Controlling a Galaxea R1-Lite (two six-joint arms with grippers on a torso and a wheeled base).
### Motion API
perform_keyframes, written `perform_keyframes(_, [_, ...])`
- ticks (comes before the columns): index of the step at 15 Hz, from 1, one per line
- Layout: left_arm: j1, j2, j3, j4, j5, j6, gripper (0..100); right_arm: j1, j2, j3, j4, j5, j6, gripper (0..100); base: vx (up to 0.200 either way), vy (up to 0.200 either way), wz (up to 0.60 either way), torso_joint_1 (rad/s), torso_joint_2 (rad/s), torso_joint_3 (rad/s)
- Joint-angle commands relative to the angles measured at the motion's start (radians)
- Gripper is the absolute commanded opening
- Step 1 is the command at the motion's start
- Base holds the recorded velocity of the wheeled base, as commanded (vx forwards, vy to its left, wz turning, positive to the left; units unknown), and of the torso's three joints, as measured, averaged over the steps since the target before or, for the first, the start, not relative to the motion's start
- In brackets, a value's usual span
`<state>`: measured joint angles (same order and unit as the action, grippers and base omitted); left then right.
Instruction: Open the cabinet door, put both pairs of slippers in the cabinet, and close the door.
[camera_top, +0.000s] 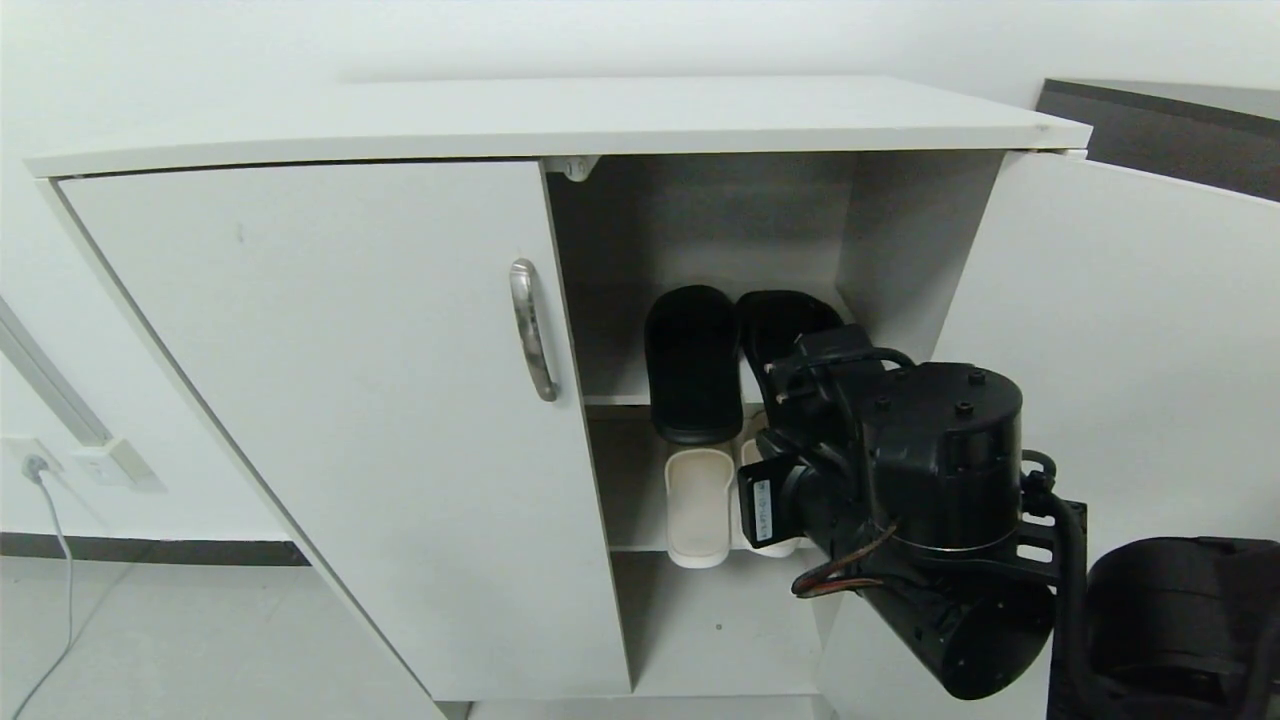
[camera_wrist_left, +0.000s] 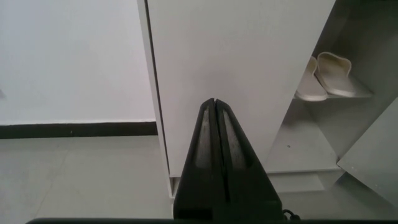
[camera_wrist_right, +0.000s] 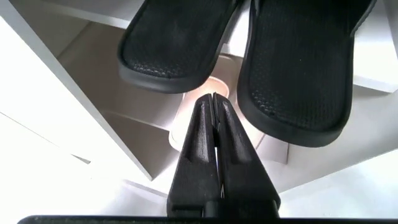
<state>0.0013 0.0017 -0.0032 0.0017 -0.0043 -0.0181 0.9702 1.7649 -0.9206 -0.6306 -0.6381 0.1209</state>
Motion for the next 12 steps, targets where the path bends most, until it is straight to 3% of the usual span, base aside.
perform_keyframes(1, [0.000,0.000,0.000,0.000,0.000,0.001,0,0.001,0.004,0.003,0.000,0.000,0.000,0,-0.200,0.000,0.00,0.017,0.01,0.007])
perform_keyframes(12, [0.000,0.000,0.000,0.000,0.000,0.000,0,0.001,0.004,0.011,0.000,-0.003,0.000,0,-0.200,0.000,0.00,0.002,0.00,0.003])
